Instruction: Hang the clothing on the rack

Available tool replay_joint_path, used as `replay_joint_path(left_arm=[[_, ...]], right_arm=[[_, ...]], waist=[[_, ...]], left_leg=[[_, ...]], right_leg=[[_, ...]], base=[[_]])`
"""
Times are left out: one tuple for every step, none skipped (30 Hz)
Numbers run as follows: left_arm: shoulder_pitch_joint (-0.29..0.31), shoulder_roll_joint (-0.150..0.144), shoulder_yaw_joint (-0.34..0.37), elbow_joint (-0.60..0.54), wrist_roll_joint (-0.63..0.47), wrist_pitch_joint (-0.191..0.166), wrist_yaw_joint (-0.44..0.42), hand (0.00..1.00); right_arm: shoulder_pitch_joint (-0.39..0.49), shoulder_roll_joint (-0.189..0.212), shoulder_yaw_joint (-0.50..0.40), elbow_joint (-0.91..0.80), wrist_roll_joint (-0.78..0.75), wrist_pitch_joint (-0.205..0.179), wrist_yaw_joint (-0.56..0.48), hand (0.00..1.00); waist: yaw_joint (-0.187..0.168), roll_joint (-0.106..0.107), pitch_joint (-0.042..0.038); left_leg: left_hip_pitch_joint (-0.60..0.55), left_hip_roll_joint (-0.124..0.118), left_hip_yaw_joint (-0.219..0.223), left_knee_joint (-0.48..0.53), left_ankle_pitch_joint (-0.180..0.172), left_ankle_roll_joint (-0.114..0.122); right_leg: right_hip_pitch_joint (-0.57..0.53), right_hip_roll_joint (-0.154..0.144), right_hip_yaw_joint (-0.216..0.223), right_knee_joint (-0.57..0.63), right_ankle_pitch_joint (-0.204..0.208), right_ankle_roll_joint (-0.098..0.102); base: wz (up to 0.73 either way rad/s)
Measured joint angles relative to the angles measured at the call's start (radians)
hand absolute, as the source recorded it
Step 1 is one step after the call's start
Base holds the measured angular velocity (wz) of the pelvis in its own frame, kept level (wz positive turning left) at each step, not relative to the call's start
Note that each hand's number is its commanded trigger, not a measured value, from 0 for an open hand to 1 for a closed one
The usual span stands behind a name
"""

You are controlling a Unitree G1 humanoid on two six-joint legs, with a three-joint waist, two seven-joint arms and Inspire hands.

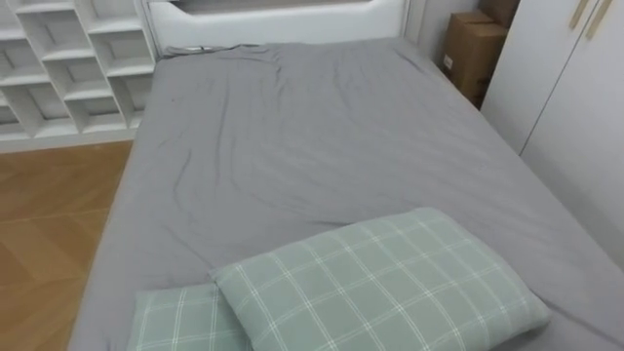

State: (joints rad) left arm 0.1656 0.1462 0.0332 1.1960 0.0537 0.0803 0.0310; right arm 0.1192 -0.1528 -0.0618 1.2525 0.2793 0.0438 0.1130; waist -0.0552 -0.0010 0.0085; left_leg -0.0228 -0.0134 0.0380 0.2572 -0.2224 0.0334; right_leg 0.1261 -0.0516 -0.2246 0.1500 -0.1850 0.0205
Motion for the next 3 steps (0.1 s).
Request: replay_joint_path(left_arm=[[0.0, 0.0, -0.001, 0.0, 0.0, 0.001, 0.0, 0.0], [0.0, 0.0, -0.002, 0.0, 0.0, 0.001, 0.0, 0.0], [0.0, 0.0, -0.002, 0.0, 0.0, 0.001, 0.0, 0.0]], right_arm=[[0.0, 0.0, 0.0, 0.0, 0.002, 0.0, 0.0, 0.0], [0.0, 0.0, 0.0, 0.0, 0.005, 0.0, 0.0, 0.0], [0.0, 0.0, 0.0, 0.0, 0.007, 0.0, 0.0, 0.0]], waist=[[0.0, 0.0, 0.0], [0.0, 0.001, -0.0001], [0.0, 0.001, -0.0001]], left_leg=[[0.0, 0.0, 0.0, 0.0, 0.0, 0.0], [0.0, 0.0, 0.0, 0.0, 0.0, 0.0], [0.0, 0.0, 0.0, 0.0, 0.0, 0.0]], right_leg=[[0.0, 0.0, 0.0, 0.0, 0.0, 0.0], [0.0, 0.0, 0.0, 0.0, 0.0, 0.0], [0.0, 0.0, 0.0, 0.0, 0.0, 0.0]], base=[[0.0], [0.0], [0.0]])
